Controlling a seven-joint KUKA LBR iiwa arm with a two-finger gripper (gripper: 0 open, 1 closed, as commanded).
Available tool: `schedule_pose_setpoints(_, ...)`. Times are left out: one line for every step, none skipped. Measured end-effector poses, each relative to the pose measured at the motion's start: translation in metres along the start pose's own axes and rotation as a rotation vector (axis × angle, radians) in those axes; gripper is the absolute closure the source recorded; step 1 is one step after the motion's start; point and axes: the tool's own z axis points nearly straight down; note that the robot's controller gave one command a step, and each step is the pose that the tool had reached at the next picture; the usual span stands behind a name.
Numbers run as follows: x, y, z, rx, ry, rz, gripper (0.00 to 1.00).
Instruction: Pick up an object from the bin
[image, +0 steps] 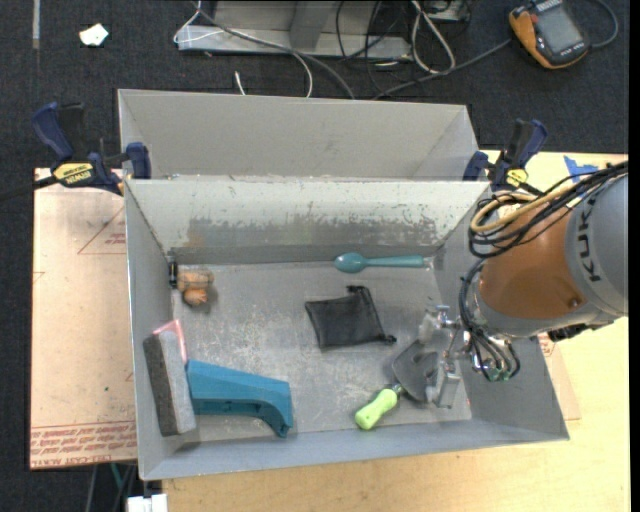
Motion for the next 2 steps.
schedule_pose_setpoints(-0.0062, 0.0164, -0.0012, 0.002, -0.014, -0.048, 1.0)
schedule_pose_setpoints(-0.0054, 0.0167, 0.001, 0.002, -0.013, -0.049, 0.0)
